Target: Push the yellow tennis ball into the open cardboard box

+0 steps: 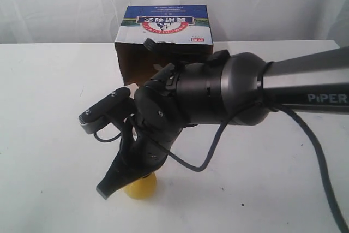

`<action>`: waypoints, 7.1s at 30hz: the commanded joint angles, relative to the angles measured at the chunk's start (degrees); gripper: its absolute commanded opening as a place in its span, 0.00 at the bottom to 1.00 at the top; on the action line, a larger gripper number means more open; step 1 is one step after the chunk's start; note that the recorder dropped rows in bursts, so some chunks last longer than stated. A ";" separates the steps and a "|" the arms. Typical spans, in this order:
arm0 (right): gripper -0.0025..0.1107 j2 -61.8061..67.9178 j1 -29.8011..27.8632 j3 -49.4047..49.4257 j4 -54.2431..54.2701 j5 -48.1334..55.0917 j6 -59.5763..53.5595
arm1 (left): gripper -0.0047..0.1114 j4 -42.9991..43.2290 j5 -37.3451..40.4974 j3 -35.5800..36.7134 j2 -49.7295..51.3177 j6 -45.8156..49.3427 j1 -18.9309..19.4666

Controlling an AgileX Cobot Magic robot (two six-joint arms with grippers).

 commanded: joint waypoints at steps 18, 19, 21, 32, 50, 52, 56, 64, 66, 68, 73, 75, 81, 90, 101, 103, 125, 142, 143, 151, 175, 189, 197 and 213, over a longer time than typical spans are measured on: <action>0.02 -6.93 -8.51 0.19 -7.95 0.69 5.06 | 0.04 0.04 -0.08 0.21 -0.28 -0.43 0.16; 0.02 -5.38 -8.48 0.19 -7.16 -0.55 5.06 | 0.04 0.04 -0.08 0.21 -0.28 -0.43 0.16; 0.02 -2.28 -8.48 0.19 -6.53 -2.44 4.91 | 0.04 0.04 -0.08 0.21 -0.28 -0.43 0.16; 0.02 5.83 -8.48 0.19 -6.08 -3.38 3.78 | 0.04 0.04 -0.08 0.21 -0.28 -0.43 0.16; 0.02 -9.05 -14.84 9.19 -13.21 -1.15 9.75 | 0.04 0.04 -0.08 0.21 -0.28 -0.43 0.16; 0.02 -10.37 -14.84 9.19 -14.09 -0.71 10.87 | 0.04 0.04 -0.08 0.21 -0.28 -0.43 0.16; 0.02 -11.66 -14.73 9.19 -12.91 0.41 10.99 | 0.04 0.04 -0.08 0.21 -0.28 -0.43 0.16; 0.02 -12.62 -11.24 9.19 -9.76 3.94 10.99 | 0.04 0.04 -0.08 0.21 -0.28 -0.43 0.16; 0.02 -12.62 -10.81 9.19 -9.03 4.25 10.99 | 0.04 0.04 -0.08 0.21 -0.28 -0.43 0.16; 0.02 -12.62 -10.81 9.30 -8.31 4.34 10.88 | 0.04 0.04 -0.08 0.21 -0.28 -0.43 0.16; 0.02 -12.62 -11.39 11.50 -8.36 4.55 10.88 | 0.04 0.04 -0.08 0.21 -0.28 -0.43 0.16; 0.02 -12.12 -12.51 12.88 -8.96 4.26 10.88 | 0.04 0.04 -0.08 0.21 -0.28 -0.43 0.16; 0.02 -10.97 -16.54 14.02 -11.05 1.32 10.88 | 0.04 0.04 -0.08 0.21 -0.28 -0.43 0.16; 0.02 -10.76 -17.08 14.13 -10.71 0.49 10.88 | 0.04 0.04 -0.08 0.21 -0.28 -0.43 0.16; 0.02 -6.95 -17.08 14.13 -10.99 0.65 10.88 | 0.04 0.04 -0.08 0.21 -0.28 -0.43 0.16; 0.02 -6.82 -17.08 14.13 -10.99 0.30 10.88 | 0.04 0.04 -0.08 0.21 -0.28 -0.43 0.16; 0.02 -6.44 -20.55 2.67 -16.36 1.30 9.81 | 0.04 0.04 -0.08 0.21 -0.28 -0.43 0.16; 0.02 -11.90 -18.34 8.02 -8.68 5.63 4.71 | 0.04 0.04 -0.08 0.21 -0.28 -0.43 0.16; 0.02 -12.04 -17.68 8.02 -8.39 5.37 4.71 | 0.04 0.04 -0.08 0.21 -0.28 -0.43 0.16; 0.02 -10.27 -13.90 8.11 -5.44 3.66 4.54 | 0.04 0.04 -0.08 0.21 -0.28 -0.43 0.16; 0.02 -9.28 -14.84 -11.27 -22.71 4.11 9.53 | 0.04 0.04 -0.08 0.21 -0.28 -0.43 0.16; 0.02 -24.48 -15.23 17.95 -14.43 -18.82 15.91 | 0.04 0.04 -0.08 0.21 -0.28 -0.43 0.16; 0.02 -29.56 -15.89 25.62 -7.15 -26.76 15.91 | 0.04 0.04 -0.08 0.21 -0.28 -0.43 0.16; 0.02 -31.22 -18.44 38.69 -1.52 -50.35 15.91 | 0.04 0.04 -0.08 0.21 -0.28 -0.43 0.16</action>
